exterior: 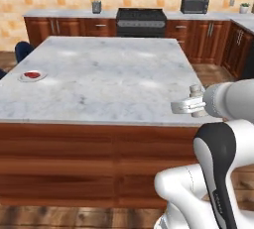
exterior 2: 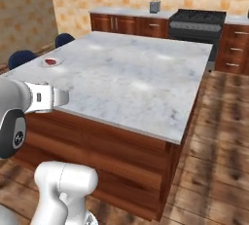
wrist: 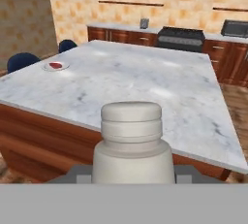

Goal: Retrieve the shaker from the cabinet and place it next the steak on a plate on the dining table.

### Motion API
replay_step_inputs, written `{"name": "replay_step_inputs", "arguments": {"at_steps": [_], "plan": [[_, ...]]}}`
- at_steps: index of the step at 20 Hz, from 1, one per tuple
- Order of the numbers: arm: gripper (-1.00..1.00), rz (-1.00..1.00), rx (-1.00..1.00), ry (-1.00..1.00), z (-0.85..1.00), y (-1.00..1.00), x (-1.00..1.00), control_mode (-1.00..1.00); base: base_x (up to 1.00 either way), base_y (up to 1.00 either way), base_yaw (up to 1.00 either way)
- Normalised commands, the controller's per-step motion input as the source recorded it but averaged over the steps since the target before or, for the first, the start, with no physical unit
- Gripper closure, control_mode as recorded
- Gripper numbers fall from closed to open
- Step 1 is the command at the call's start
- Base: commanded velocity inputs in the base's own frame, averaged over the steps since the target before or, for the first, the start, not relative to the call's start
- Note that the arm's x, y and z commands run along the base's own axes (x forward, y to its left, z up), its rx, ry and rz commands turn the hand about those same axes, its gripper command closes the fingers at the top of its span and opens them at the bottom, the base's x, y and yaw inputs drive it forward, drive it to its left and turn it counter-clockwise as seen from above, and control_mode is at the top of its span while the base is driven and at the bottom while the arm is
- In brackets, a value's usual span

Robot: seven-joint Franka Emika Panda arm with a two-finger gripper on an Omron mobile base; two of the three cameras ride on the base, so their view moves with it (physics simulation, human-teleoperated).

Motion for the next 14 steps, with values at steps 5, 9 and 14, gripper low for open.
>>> {"name": "replay_step_inputs", "arguments": {"at_steps": [5,9,14], "plan": [[1.0,0.0,0.0,0.0,0.0,0.0,0.0,1.0,0.02,1.0,0.0],[1.0,0.0,0.0,0.0,0.0,0.0,0.0,1.0,0.0,1.0,-0.1],[1.0,0.0,0.0,0.0,0.0,0.0,0.0,1.0,0.0,1.0,-0.33]]}}
